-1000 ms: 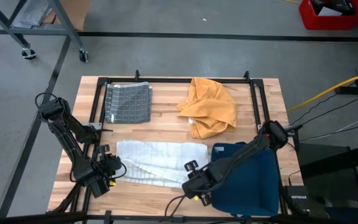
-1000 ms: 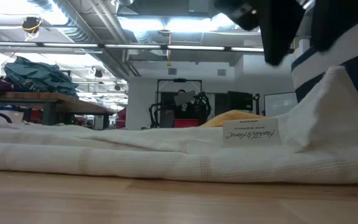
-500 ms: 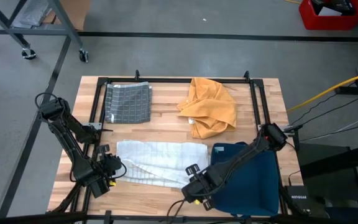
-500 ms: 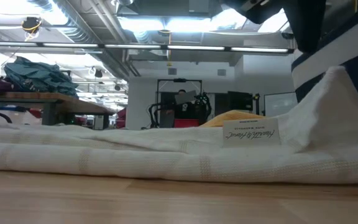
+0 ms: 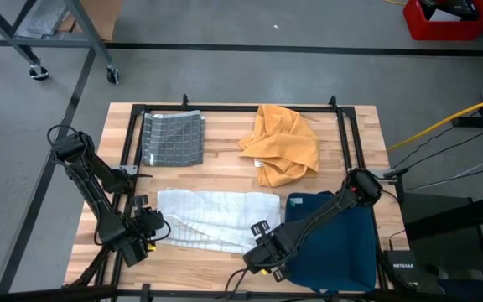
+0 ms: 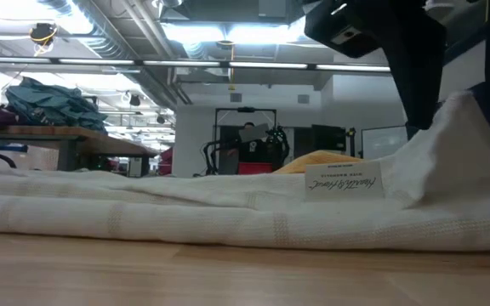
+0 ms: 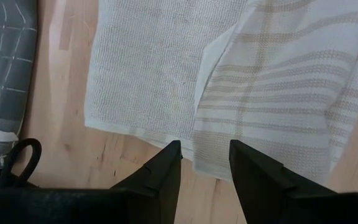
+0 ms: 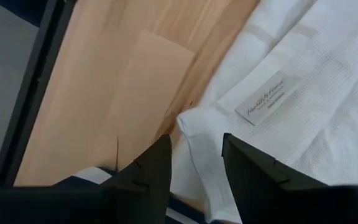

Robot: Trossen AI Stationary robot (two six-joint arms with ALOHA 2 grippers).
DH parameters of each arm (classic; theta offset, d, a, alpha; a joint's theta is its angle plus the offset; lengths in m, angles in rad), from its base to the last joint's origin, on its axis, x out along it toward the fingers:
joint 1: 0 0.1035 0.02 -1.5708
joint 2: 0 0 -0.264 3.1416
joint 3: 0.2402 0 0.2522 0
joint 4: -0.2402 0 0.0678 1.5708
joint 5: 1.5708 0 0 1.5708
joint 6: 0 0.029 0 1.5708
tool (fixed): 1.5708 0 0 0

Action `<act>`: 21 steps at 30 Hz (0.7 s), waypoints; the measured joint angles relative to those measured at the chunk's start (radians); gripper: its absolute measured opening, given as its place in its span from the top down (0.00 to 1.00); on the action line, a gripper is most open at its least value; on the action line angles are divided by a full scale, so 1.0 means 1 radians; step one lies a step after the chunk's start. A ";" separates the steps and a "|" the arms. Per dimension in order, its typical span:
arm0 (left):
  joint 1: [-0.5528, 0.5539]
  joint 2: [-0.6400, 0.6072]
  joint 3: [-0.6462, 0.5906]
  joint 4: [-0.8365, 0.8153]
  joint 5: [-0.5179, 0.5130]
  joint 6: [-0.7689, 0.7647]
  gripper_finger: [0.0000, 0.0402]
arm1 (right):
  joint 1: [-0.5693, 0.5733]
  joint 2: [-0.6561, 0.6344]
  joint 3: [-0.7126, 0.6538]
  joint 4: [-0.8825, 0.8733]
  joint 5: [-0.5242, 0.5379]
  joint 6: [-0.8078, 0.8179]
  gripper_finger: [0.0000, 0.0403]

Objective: Fold towel
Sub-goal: Fold the white towel

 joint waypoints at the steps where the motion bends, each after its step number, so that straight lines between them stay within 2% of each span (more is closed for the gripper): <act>1: 0.000 0.000 0.000 -0.001 0.000 0.000 0.68 | 0.000 0.001 0.000 -0.005 0.001 0.001 0.64; 10: 0.000 0.000 0.000 0.000 -0.009 0.000 0.68 | -0.001 0.001 0.000 -0.013 0.009 0.050 0.67; 14: 0.000 0.000 0.000 -0.001 -0.009 0.000 0.68 | 0.000 0.002 0.000 -0.017 0.010 0.100 0.77; 19: 0.000 0.000 0.000 -0.003 -0.010 0.029 0.68 | 0.000 0.002 0.000 -0.018 0.010 0.156 0.96; 21: 0.000 0.000 0.000 -0.003 -0.009 0.041 0.68 | 0.000 0.002 0.000 -0.018 0.010 0.172 0.98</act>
